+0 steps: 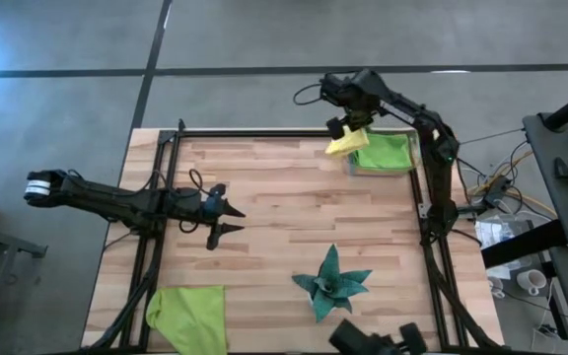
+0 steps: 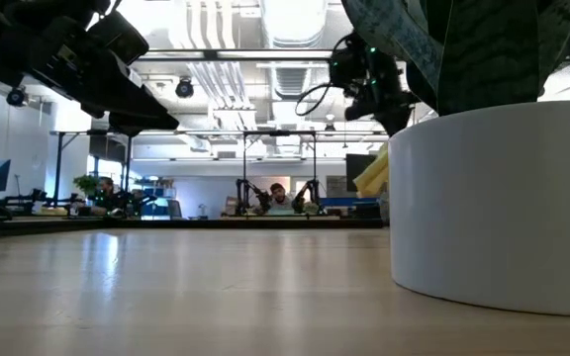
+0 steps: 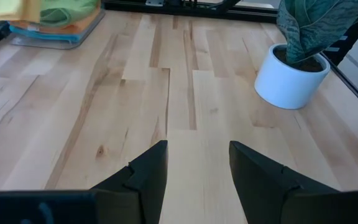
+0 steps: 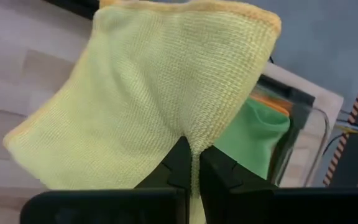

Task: Fold microfiber towels
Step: Put the yellow microfiber cloth into the transparent bin

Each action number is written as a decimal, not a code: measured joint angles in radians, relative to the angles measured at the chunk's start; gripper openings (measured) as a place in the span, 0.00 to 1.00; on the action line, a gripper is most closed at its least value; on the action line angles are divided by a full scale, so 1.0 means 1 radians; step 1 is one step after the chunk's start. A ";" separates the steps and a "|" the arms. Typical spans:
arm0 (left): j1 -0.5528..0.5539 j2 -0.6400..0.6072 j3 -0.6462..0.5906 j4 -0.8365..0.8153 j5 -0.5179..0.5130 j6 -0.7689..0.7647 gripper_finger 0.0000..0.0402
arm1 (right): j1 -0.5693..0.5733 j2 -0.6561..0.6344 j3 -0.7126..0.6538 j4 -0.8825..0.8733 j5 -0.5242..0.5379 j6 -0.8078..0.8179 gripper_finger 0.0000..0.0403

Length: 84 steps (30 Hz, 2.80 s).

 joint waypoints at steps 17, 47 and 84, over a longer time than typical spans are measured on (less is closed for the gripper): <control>0.000 0.000 -0.001 0.002 0.000 -0.007 0.39 | -0.149 -0.244 -0.606 0.279 0.026 -0.041 0.03; 0.000 0.000 0.000 0.018 0.000 -0.031 0.39 | -0.234 -0.357 -0.748 0.356 0.224 -0.096 0.37; 0.000 0.001 0.002 0.031 0.000 -0.025 0.39 | -0.243 -0.346 -0.753 0.479 0.277 -0.071 0.04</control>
